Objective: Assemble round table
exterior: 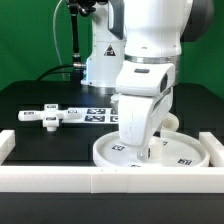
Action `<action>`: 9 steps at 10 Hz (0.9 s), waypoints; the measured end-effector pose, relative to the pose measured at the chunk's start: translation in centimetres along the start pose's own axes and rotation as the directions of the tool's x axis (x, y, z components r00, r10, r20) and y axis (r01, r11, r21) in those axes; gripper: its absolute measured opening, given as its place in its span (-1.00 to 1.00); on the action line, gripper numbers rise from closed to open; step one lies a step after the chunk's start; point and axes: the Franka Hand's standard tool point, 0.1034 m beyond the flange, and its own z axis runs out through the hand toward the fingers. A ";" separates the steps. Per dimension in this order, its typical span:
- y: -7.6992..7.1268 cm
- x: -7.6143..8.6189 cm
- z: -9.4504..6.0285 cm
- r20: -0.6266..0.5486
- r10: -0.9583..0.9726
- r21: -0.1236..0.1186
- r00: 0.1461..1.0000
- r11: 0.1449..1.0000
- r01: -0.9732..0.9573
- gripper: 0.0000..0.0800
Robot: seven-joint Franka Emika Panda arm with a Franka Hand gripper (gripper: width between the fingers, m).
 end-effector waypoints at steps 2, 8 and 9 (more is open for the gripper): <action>-0.4 -0.5 -2.0 0.004 0.030 -0.009 1.000 1.000 -0.030 0.62; -6.3 -0.9 -4.5 0.013 0.347 -0.018 0.938 0.938 -0.347 0.62; -5.8 -1.1 -4.6 0.011 0.346 -0.020 0.938 0.938 -0.346 0.62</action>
Offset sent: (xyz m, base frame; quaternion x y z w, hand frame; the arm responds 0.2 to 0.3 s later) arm -0.0332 -0.0155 0.0432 -0.0067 -0.0402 0.0932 0.9948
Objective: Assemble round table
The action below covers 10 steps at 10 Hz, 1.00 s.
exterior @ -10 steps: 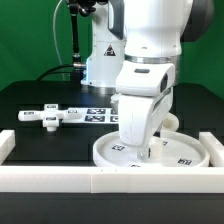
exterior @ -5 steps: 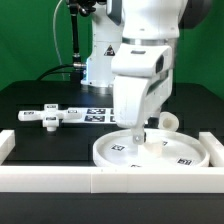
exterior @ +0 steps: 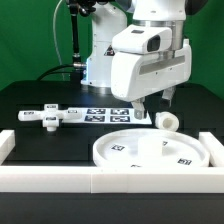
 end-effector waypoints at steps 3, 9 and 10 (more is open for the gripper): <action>0.0 0.1 0.0 -0.004 0.144 0.006 0.990 0.990 -0.144 0.62; -3.8 -0.5 1.4 0.034 0.775 0.063 0.631 0.629 -0.775 0.62; -4.3 -0.1 1.3 0.039 0.822 0.061 0.569 0.566 -0.822 0.62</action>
Offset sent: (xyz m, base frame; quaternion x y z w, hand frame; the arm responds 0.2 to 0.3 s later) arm -0.0095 -0.0177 0.0055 -0.0050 0.0232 0.2918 0.9562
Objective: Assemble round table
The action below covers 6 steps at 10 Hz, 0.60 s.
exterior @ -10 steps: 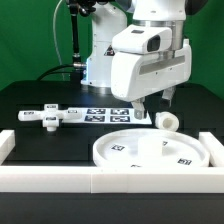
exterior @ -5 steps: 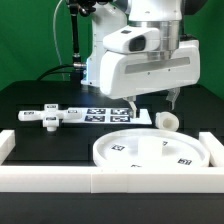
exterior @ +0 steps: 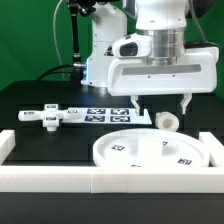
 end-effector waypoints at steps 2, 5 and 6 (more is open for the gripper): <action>0.1 -0.3 0.0 0.030 0.007 0.000 1.000 1.000 -0.007 0.62; 0.0 -0.9 0.0 0.137 -0.035 -0.010 0.990 0.999 0.036 0.62; -0.4 -0.6 -0.1 0.186 -0.037 -0.012 0.982 0.999 0.040 0.62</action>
Offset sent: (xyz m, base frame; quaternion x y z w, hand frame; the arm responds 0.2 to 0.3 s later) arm 0.0000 0.0000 0.0000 0.0000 0.0000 0.0000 1.0000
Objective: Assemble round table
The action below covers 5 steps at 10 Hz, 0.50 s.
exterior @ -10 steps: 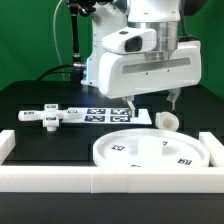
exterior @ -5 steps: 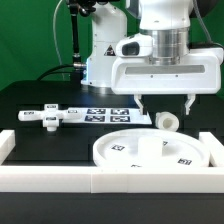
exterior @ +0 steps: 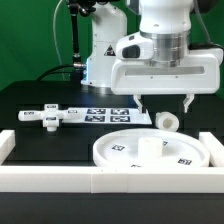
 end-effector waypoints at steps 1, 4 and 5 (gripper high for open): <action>-0.3 -0.4 0.2 0.083 -0.001 -0.006 0.997 1.000 0.001 0.62; -0.2 -0.8 0.5 0.274 0.001 -0.018 0.962 1.000 0.004 0.62; -0.1 -0.8 0.7 0.328 0.003 -0.021 0.945 1.000 0.004 0.62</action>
Offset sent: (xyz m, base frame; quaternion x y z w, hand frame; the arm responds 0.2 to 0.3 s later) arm 0.0000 0.0000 0.0000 0.0000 -0.1938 0.0000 0.9810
